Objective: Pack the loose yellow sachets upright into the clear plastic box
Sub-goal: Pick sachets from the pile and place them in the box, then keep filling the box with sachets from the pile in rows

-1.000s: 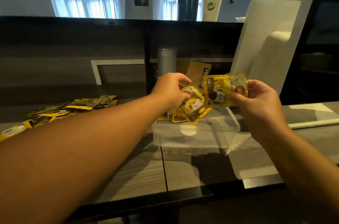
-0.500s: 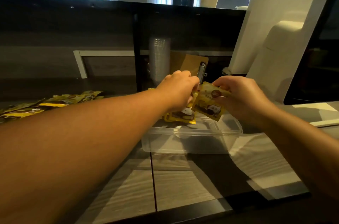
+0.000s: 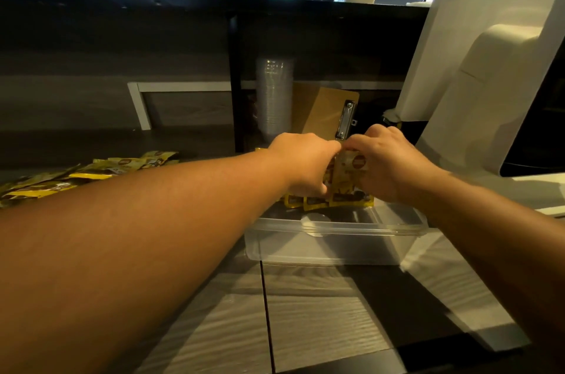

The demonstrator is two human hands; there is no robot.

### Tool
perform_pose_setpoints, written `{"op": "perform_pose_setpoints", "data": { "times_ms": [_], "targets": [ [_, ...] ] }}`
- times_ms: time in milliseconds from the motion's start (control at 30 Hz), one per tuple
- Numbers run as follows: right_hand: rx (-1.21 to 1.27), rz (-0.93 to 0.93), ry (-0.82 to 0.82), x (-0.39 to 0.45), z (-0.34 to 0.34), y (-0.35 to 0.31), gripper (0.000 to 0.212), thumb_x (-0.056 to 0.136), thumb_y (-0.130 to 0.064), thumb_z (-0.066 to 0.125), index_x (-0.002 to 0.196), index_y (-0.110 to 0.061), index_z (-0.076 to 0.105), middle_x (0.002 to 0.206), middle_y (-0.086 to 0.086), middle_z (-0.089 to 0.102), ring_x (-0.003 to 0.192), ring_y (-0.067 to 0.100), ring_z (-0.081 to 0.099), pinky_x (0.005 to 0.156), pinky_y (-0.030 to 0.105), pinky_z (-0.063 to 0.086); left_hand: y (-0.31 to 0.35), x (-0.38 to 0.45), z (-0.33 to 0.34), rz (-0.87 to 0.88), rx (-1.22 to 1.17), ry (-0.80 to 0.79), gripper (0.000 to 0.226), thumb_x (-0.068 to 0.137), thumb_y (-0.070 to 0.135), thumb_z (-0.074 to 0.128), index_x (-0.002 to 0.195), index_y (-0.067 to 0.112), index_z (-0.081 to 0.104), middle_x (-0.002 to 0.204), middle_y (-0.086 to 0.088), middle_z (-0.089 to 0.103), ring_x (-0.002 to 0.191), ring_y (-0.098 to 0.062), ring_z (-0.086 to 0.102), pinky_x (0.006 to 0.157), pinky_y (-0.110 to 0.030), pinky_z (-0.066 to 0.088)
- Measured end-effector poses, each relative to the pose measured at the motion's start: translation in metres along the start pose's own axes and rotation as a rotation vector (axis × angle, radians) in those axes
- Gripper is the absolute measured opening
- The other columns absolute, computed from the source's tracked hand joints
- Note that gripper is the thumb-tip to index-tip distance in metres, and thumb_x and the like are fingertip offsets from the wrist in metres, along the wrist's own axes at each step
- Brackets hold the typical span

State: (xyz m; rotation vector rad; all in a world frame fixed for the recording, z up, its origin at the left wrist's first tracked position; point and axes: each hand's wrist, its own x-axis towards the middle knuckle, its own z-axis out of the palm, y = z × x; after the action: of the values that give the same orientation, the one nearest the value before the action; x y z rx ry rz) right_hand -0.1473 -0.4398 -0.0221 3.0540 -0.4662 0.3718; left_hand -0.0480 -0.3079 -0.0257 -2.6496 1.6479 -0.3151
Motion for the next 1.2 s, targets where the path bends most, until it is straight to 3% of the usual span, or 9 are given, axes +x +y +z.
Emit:
{"op": "perform_pose_setpoints", "data": {
  "times_ms": [133,267,367,467,600,800,967,1100,1200],
  "targets": [
    [0.003,-0.036,-0.110,0.003,0.000,-0.005,0.070,0.077,-0.035,0.078,0.138,-0.029,0.046,0.127,0.003,0.053,0.116,0.025,0.052,0.095,0.042,0.051,0.001,0.003,0.003,-0.040,-0.011,0.052,0.060,0.082,0.045,0.073,0.135,0.033,0.048,0.113,0.007,0.063,0.098,-0.018,0.059,0.064,-0.030,0.046],
    [0.002,-0.026,-0.106,0.005,-0.003,-0.007,0.060,0.084,-0.031,0.073,0.137,-0.025,0.046,0.126,0.004,0.057,0.115,0.025,0.055,0.095,0.043,0.051,0.001,0.004,0.000,-0.068,-0.007,0.051,0.066,0.082,0.046,0.074,0.138,0.031,0.041,0.117,0.004,0.062,0.100,-0.020,0.059,0.065,-0.032,0.048],
    [-0.057,-0.017,-0.136,0.003,-0.011,-0.015,0.072,0.076,-0.037,0.078,0.137,-0.029,0.040,0.123,0.001,0.052,0.112,0.025,0.053,0.095,0.050,0.049,-0.004,-0.009,-0.014,-0.096,-0.090,0.092,0.074,0.080,0.052,0.073,0.141,0.033,0.036,0.122,0.005,0.059,0.107,-0.020,0.058,0.075,-0.038,0.054],
    [-0.012,-0.009,-0.090,-0.003,-0.025,-0.030,0.074,0.077,-0.038,0.077,0.140,-0.032,0.039,0.129,0.001,0.050,0.115,0.026,0.051,0.095,0.052,0.048,-0.014,-0.037,-0.031,-0.166,-0.155,0.189,0.067,0.084,0.057,0.067,0.140,0.034,0.039,0.129,0.005,0.057,0.111,-0.019,0.057,0.086,-0.044,0.054],
    [0.050,-0.096,0.049,-0.018,-0.046,-0.071,0.061,0.082,-0.040,0.072,0.136,-0.033,0.044,0.131,0.001,0.051,0.116,0.026,0.053,0.094,0.049,0.050,-0.032,-0.096,-0.047,-0.271,-0.218,0.326,0.056,0.089,0.048,0.064,0.139,0.030,0.046,0.128,0.003,0.057,0.115,-0.020,0.056,0.093,-0.044,0.051],
    [0.203,-0.314,0.166,-0.052,-0.058,-0.173,0.048,0.087,-0.032,0.068,0.131,-0.031,0.051,0.124,-0.002,0.052,0.112,0.020,0.052,0.090,0.039,0.052,-0.061,-0.207,-0.046,-0.444,-0.257,0.282,0.058,0.085,0.037,0.071,0.137,0.035,0.047,0.132,0.003,0.054,0.122,-0.021,0.053,0.097,-0.046,0.049],
    [0.220,-0.471,0.100,-0.091,-0.027,-0.253,0.042,0.091,-0.037,0.059,0.132,-0.035,0.049,0.134,-0.007,0.046,0.123,0.016,0.042,0.097,0.035,0.045,-0.082,-0.296,-0.025,-0.639,-0.177,0.199,0.059,0.081,0.040,0.072,0.136,0.035,0.050,0.138,0.003,0.049,0.128,-0.024,0.045,0.102,-0.044,0.045],
    [0.327,-0.464,0.018,-0.109,0.009,-0.292,0.041,0.092,-0.034,0.058,0.133,-0.034,0.051,0.135,-0.008,0.048,0.126,0.017,0.038,0.101,0.032,0.038,-0.093,-0.351,0.003,-0.729,-0.248,0.149,0.063,0.079,0.055,0.061,0.137,0.036,0.048,0.146,0.006,0.042,0.135,-0.021,0.036,0.108,-0.048,0.039],
    [0.385,-0.451,0.070,-0.117,0.031,-0.310,0.038,0.092,-0.030,0.056,0.131,-0.031,0.055,0.130,-0.007,0.051,0.122,0.015,0.039,0.100,0.029,0.036,-0.094,-0.370,0.018,-0.734,-0.319,0.189,0.069,0.072,0.057,0.054,0.137,0.033,0.052,0.157,-0.001,0.030,0.147,-0.024,0.022,0.114,-0.050,0.031]
  ]
}}
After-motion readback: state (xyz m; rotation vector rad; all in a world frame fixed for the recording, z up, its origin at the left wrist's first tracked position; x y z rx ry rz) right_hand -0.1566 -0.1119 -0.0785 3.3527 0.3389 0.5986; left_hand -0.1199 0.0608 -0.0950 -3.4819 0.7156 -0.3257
